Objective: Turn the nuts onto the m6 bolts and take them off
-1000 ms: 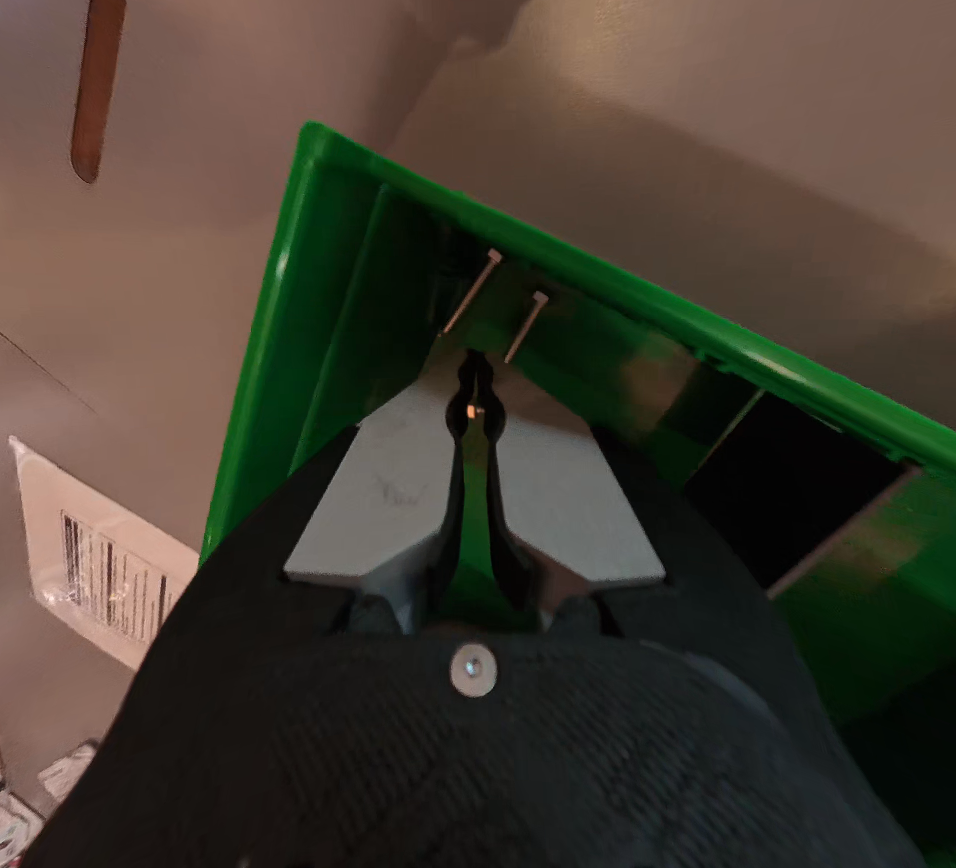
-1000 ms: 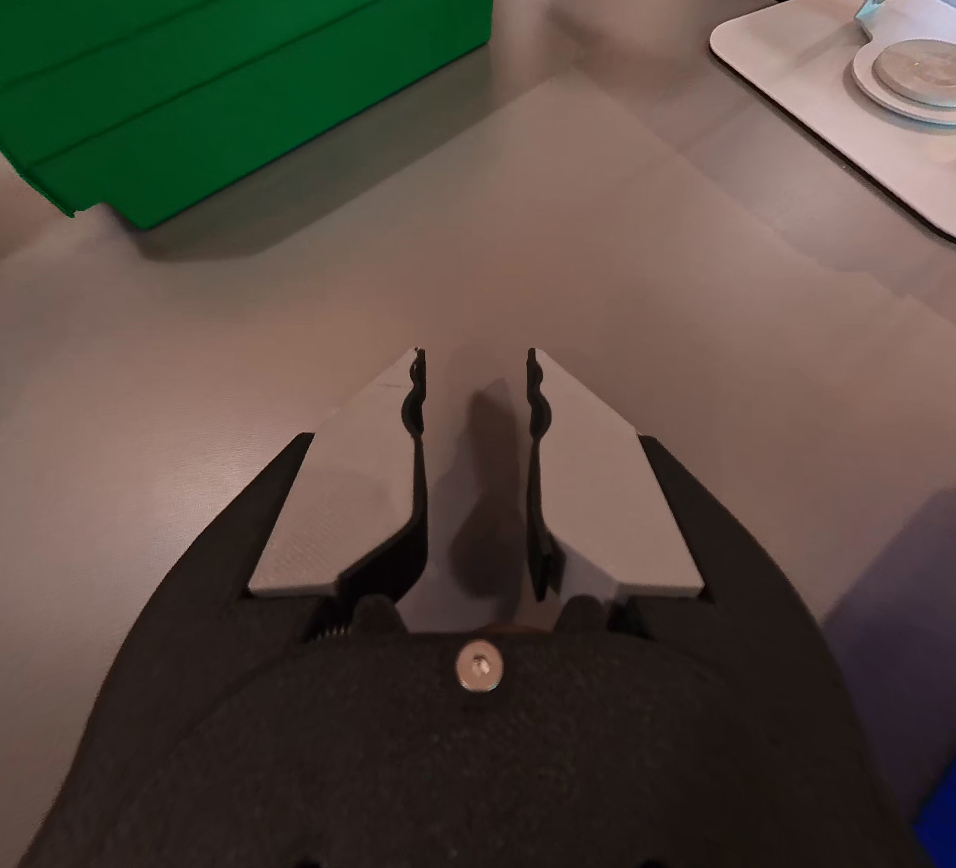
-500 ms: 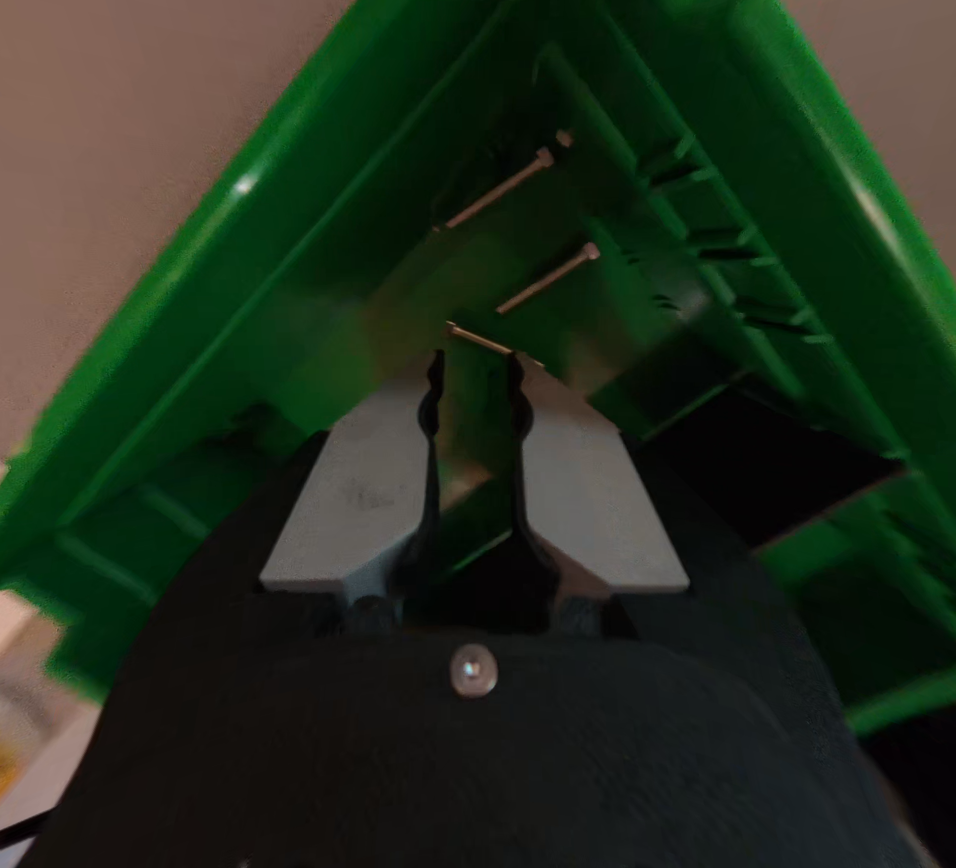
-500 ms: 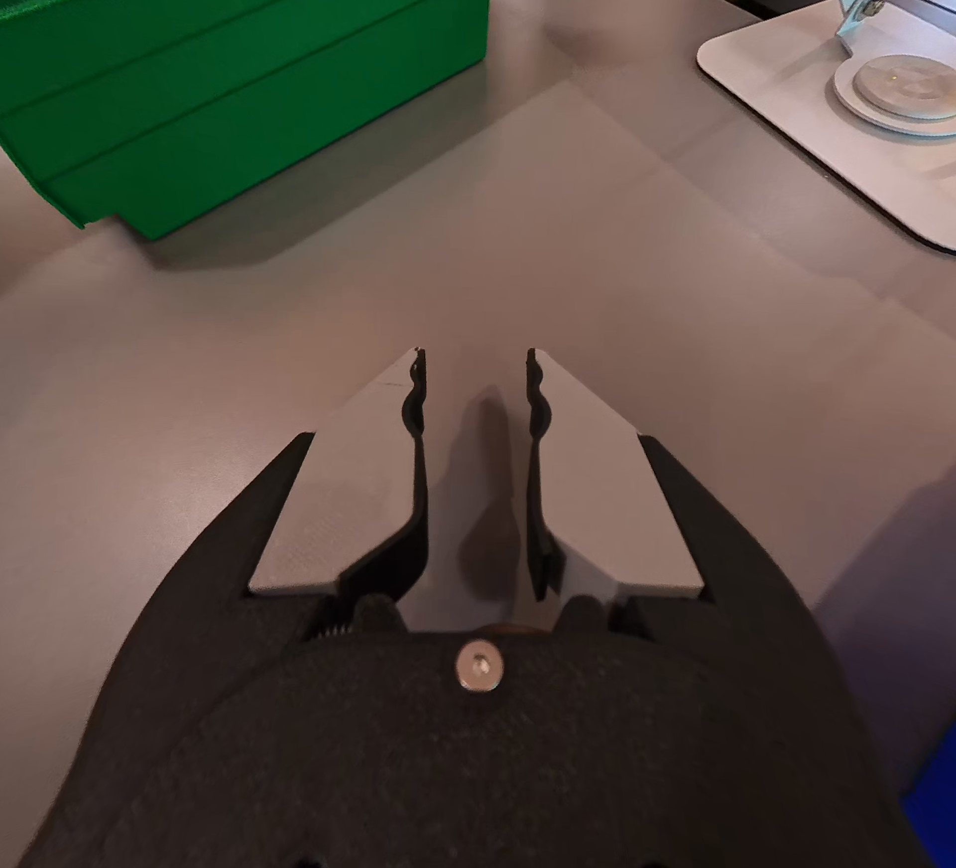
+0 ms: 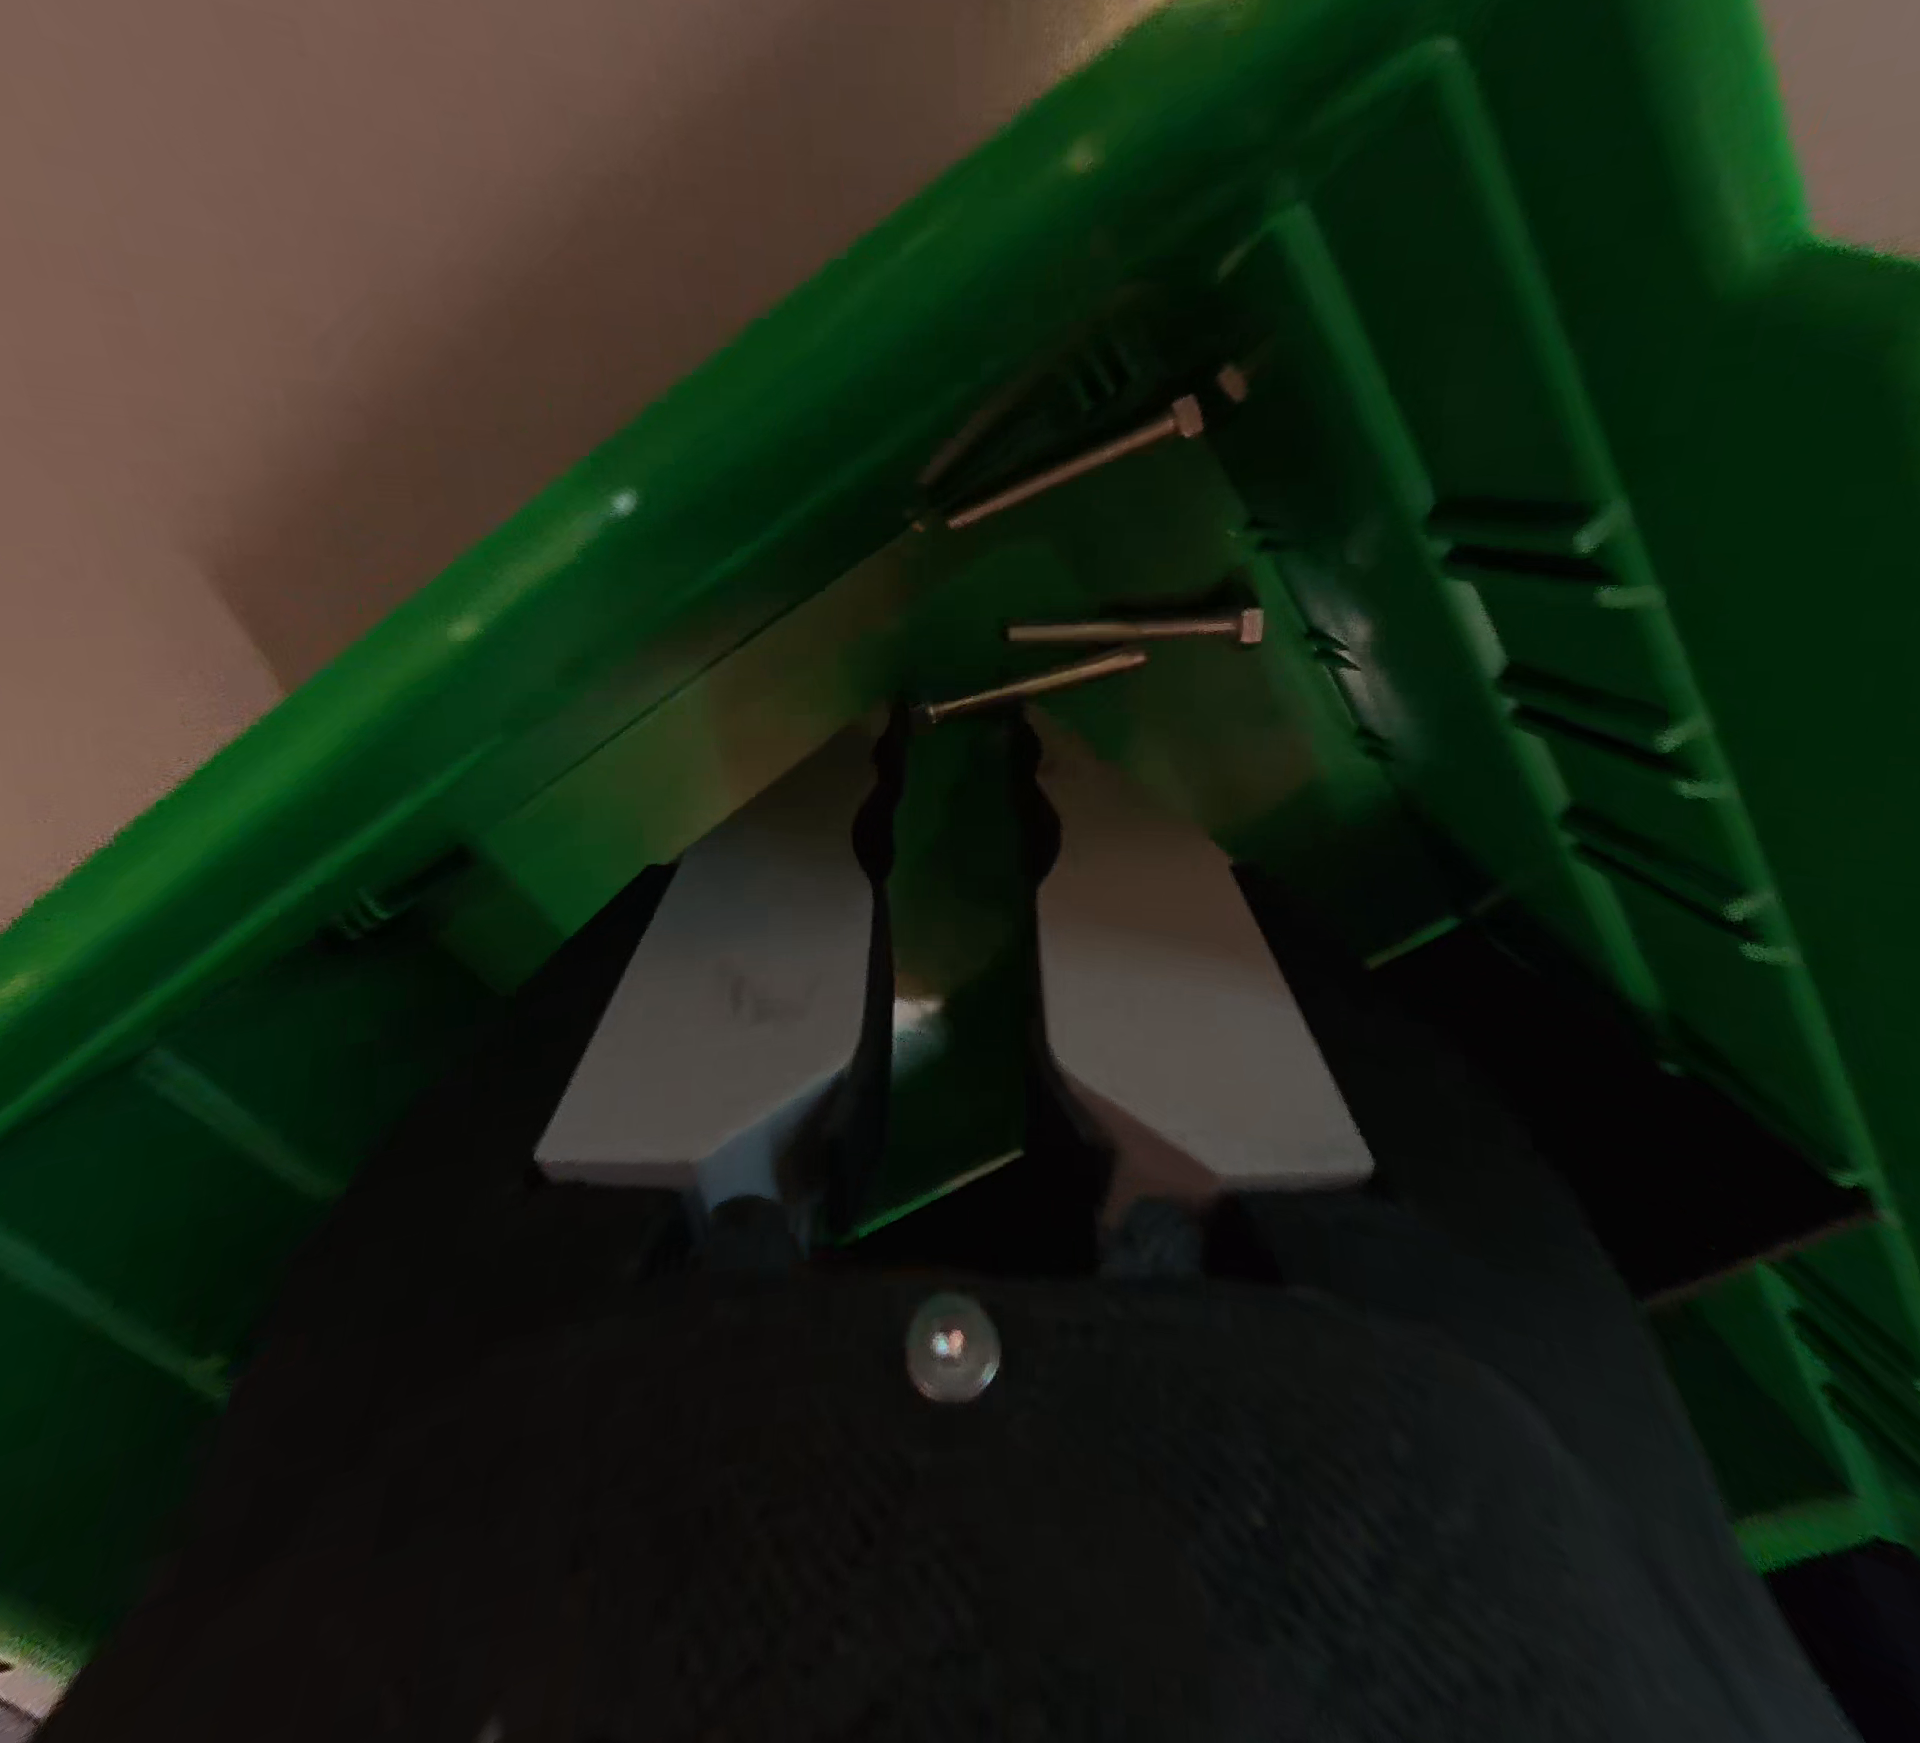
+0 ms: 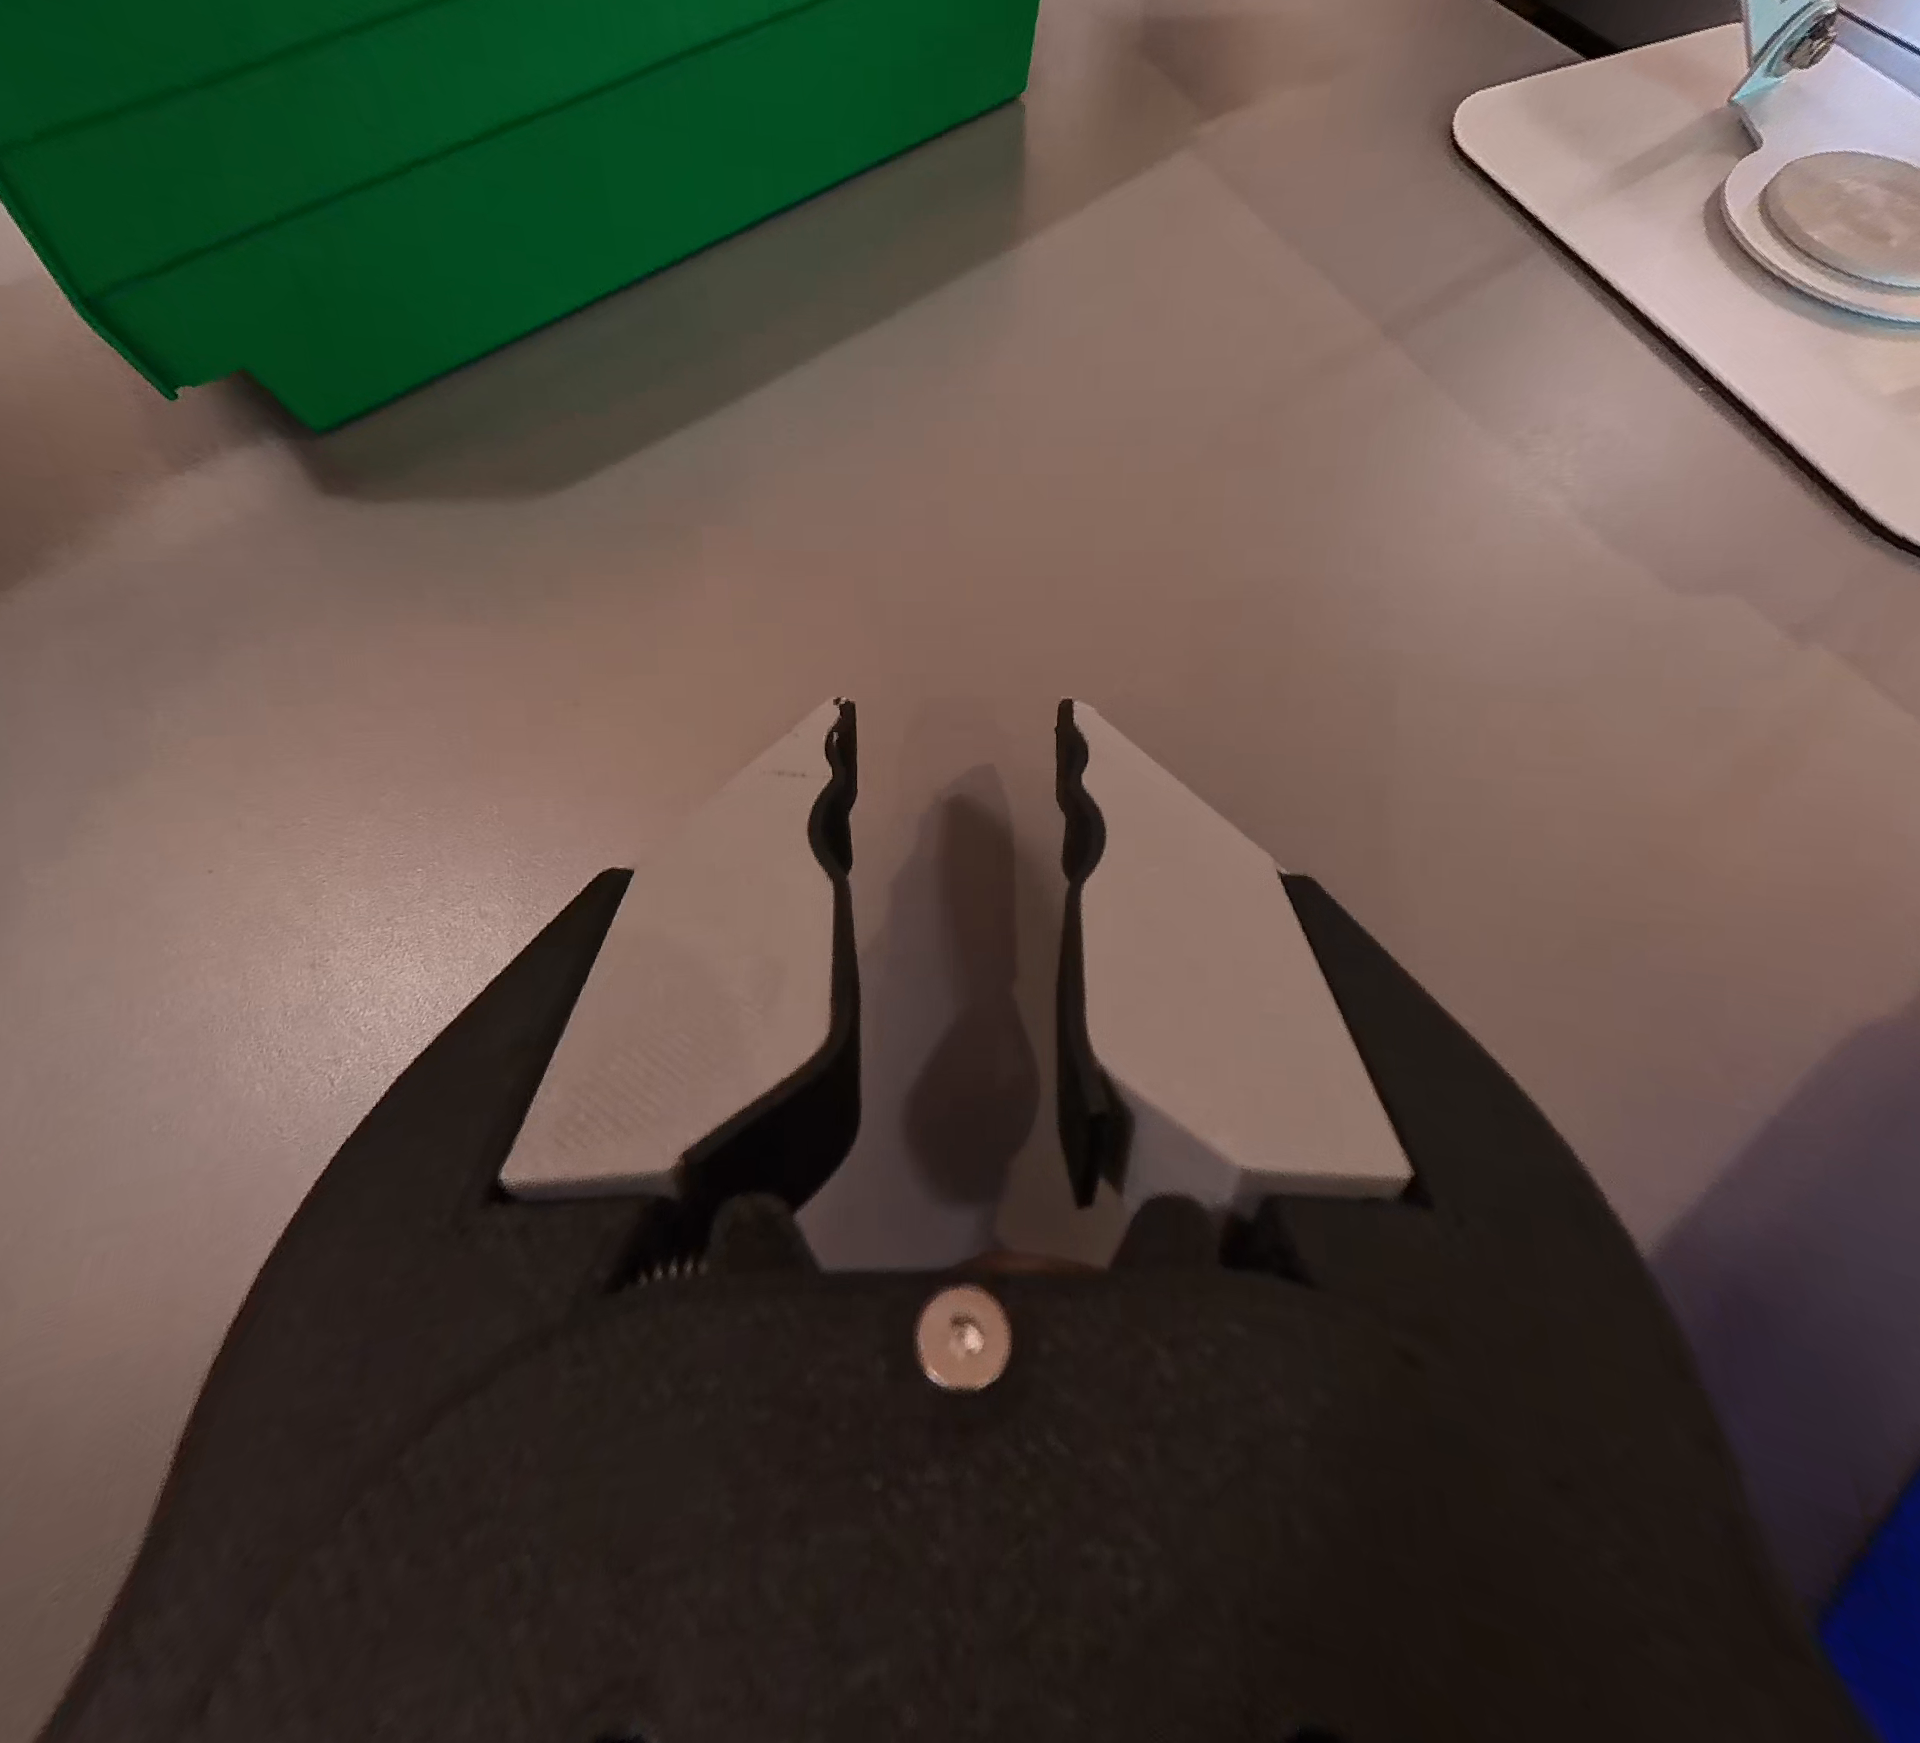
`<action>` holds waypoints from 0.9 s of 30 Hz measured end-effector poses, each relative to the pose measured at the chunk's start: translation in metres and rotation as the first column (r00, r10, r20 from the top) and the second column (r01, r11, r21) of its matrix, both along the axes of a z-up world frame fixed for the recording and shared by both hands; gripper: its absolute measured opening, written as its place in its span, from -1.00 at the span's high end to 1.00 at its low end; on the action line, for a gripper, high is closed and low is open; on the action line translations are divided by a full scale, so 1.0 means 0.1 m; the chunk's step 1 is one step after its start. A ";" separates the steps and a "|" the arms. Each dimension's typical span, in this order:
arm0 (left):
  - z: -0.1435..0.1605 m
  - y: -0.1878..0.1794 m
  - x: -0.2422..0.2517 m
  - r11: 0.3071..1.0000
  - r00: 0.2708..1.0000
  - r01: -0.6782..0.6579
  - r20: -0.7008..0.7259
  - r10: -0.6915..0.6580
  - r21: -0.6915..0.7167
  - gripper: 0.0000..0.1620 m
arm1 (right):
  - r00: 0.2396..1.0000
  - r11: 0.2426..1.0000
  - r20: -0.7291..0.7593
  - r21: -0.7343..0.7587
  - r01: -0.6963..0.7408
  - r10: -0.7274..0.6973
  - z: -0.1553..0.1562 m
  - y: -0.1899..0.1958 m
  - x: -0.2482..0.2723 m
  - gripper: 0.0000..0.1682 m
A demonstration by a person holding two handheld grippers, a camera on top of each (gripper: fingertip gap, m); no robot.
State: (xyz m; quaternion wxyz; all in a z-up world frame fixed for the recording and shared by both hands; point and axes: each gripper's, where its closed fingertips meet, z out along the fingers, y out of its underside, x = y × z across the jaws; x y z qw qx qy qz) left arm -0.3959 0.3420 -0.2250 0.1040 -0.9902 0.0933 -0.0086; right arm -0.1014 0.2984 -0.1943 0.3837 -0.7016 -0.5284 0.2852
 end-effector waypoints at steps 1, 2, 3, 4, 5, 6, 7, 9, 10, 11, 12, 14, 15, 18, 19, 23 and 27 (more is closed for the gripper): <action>0.00 0.04 -0.03 1.000 1.000 -0.010 -0.018 0.011 0.017 0.83 | 1.000 1.000 -0.001 0.002 0.000 0.000 0.01 0.00 0.00 0.58; 0.00 0.08 -0.06 0.999 0.999 -0.017 -0.034 0.019 0.040 0.87 | 1.000 1.000 -0.002 0.005 0.000 0.000 0.01 0.00 0.00 0.58; 0.00 0.11 -0.09 0.998 0.999 -0.021 -0.045 0.023 0.054 0.93 | 1.000 1.000 -0.003 0.007 -0.001 0.001 0.02 0.00 0.00 0.58; 0.00 0.12 -0.09 0.998 0.999 -0.022 -0.044 0.024 0.059 0.95 | 1.000 1.000 -0.002 0.009 -0.001 0.001 0.02 0.00 0.00 0.58; 0.00 0.12 -0.09 0.998 0.999 -0.018 -0.043 0.020 0.060 0.95 | 1.000 1.000 -0.001 0.009 0.000 0.000 0.02 0.00 0.01 0.59; 0.00 0.11 -0.09 0.998 0.999 -0.012 -0.046 0.015 0.059 0.97 | 1.000 1.000 -0.002 0.008 0.000 0.001 0.02 0.00 0.00 0.59; 0.00 0.10 -0.10 0.998 0.999 -0.010 -0.049 0.012 0.057 0.98 | 1.000 1.000 -0.002 0.006 -0.002 0.002 0.01 -0.01 0.00 0.59; 0.00 0.09 -0.09 0.998 0.999 -0.007 -0.040 0.009 0.056 0.96 | 1.000 1.000 0.000 0.004 -0.006 0.006 0.01 -0.02 0.00 0.59; 0.00 0.08 -0.08 0.998 0.999 0.000 -0.039 0.003 0.056 0.94 | 1.000 1.000 0.003 0.007 -0.008 0.008 0.01 -0.02 -0.01 0.59; 0.00 0.08 -0.08 0.998 0.999 0.011 -0.050 -0.009 0.057 0.93 | 1.000 1.000 0.006 0.012 -0.010 0.010 0.01 -0.02 -0.01 0.59; 0.00 0.06 -0.09 0.998 0.998 0.028 -0.066 -0.024 0.055 0.92 | 1.000 1.000 0.010 0.016 -0.011 0.011 0.00 -0.03 -0.01 0.59; 0.03 0.05 -0.11 0.994 0.990 0.089 -0.115 -0.082 0.061 0.84 | 1.000 1.000 0.016 0.020 -0.010 0.010 -0.01 -0.02 0.00 0.59; 0.05 0.04 -0.09 0.987 0.981 0.144 -0.138 -0.134 0.068 0.80 | 1.000 1.000 0.014 0.017 -0.010 0.010 -0.01 -0.02 0.00 0.59; 0.12 -0.02 -0.07 0.938 0.917 0.342 -0.237 -0.322 0.048 0.67 | 1.000 1.000 0.007 -0.004 -0.014 0.014 -0.02 -0.03 -0.01 0.59; 0.16 -0.03 -0.09 0.910 0.875 0.414 -0.290 -0.387 0.033 0.66 | 1.000 1.000 0.009 -0.011 -0.018 0.018 -0.03 -0.04 -0.02 0.59; 0.25 -0.01 -0.07 0.780 0.701 0.625 -0.407 -0.586 -0.047 0.66 | 0.999 1.000 0.034 -0.005 -0.022 0.022 -0.09 -0.04 -0.02 0.59; 0.15 0.04 0.04 0.720 0.657 0.690 -0.350 -0.667 -0.077 0.67 | 0.999 1.000 0.038 -0.015 -0.014 0.014 -0.11 -0.02 -0.01 0.59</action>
